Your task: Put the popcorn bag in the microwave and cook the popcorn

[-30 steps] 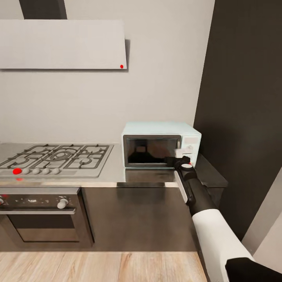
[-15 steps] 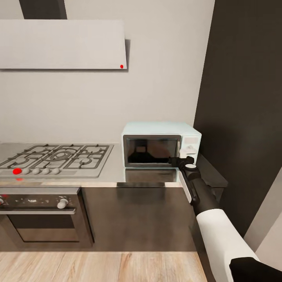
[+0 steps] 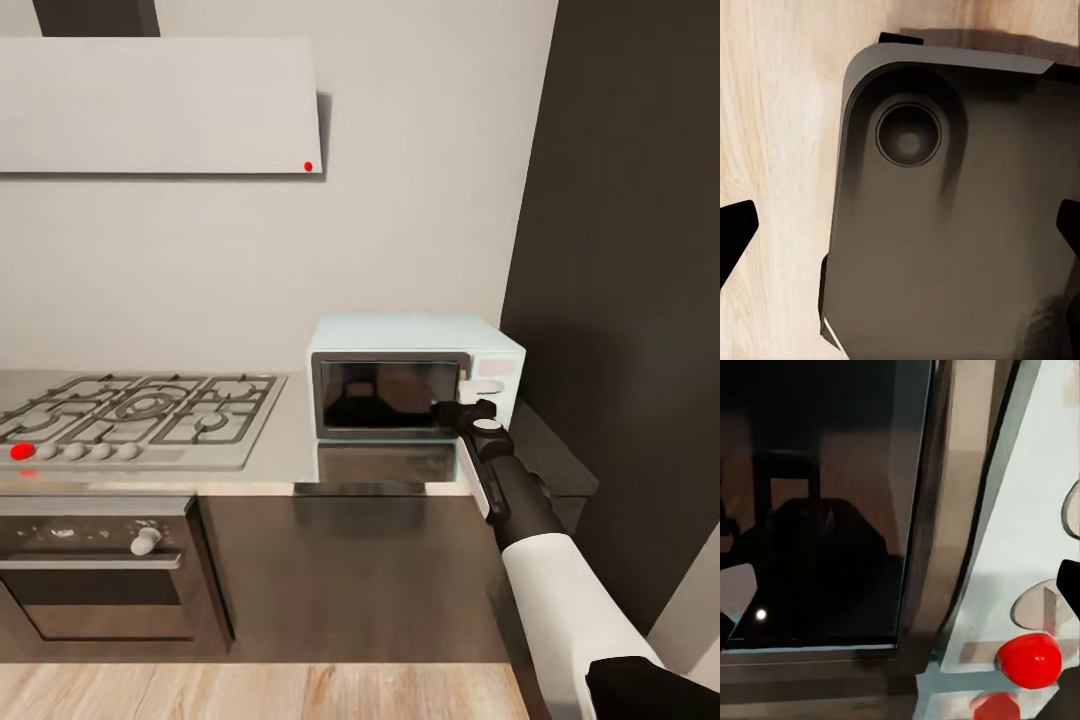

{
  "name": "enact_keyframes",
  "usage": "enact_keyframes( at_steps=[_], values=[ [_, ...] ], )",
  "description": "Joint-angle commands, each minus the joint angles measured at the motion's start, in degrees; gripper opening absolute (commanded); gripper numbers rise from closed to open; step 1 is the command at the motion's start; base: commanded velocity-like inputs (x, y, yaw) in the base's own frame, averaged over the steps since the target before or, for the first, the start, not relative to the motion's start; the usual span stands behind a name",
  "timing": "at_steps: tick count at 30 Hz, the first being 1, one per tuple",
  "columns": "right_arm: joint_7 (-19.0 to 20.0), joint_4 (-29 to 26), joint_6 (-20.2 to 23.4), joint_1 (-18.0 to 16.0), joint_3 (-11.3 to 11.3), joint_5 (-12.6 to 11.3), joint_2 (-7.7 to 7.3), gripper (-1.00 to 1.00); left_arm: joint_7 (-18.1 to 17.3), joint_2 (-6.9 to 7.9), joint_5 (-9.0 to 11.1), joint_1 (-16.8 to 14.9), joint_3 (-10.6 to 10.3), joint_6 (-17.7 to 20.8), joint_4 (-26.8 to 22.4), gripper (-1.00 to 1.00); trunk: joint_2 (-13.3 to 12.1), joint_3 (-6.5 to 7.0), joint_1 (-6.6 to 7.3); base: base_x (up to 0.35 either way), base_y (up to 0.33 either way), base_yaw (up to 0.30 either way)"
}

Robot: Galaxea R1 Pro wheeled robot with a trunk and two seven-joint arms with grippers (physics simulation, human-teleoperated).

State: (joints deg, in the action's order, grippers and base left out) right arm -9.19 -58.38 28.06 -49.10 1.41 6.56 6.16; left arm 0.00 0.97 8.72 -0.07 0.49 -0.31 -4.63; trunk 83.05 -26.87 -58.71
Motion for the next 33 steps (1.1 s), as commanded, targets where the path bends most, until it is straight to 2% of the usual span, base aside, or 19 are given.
enact_keyframes(
  at_steps=[1,4,7,13,19,23,33],
  values=[
    [-0.04,-0.06,0.43,-0.03,0.08,0.57,0.00,1.00,0.00,0.00,0.42,0.01,0.01,-0.03,-0.08,1.00,0.03,-0.06,-0.02,0.082,0.000,0.000],
    [-0.04,-0.02,0.42,-0.03,0.08,0.56,-0.04,1.00,0.00,0.00,0.42,0.00,0.01,-0.04,-0.06,1.00,0.03,-0.06,-0.02,0.032,0.000,0.000],
    [-0.04,0.02,0.42,-0.03,0.08,0.42,-1.68,1.00,0.00,0.00,0.42,0.00,0.04,-0.04,-0.07,1.00,0.03,-0.06,-0.02,0.004,0.000,0.000],
    [-0.04,0.10,0.42,-0.03,0.05,0.30,-2.60,1.00,0.00,0.00,0.42,0.01,0.04,-0.04,-0.06,1.00,0.03,-0.06,-0.02,0.000,0.000,0.000],
    [-0.15,0.13,0.42,-0.03,0.13,0.28,-2.52,1.00,0.00,0.00,0.42,0.00,0.04,-0.04,-0.08,1.00,0.03,-0.06,-0.02,0.000,0.000,0.000],
    [-0.21,1.77,0.35,-0.03,0.34,0.41,-1.64,1.00,0.00,0.00,0.42,-0.01,0.04,-0.04,-0.09,1.00,0.03,-0.06,-0.02,0.000,0.000,0.000],
    [-0.42,2.58,-0.32,0.28,0.17,0.24,-1.42,1.00,-0.09,0.09,0.69,0.00,0.21,-0.04,-0.21,1.00,0.03,-0.06,-0.02,0.000,0.000,0.000]
  ],
)
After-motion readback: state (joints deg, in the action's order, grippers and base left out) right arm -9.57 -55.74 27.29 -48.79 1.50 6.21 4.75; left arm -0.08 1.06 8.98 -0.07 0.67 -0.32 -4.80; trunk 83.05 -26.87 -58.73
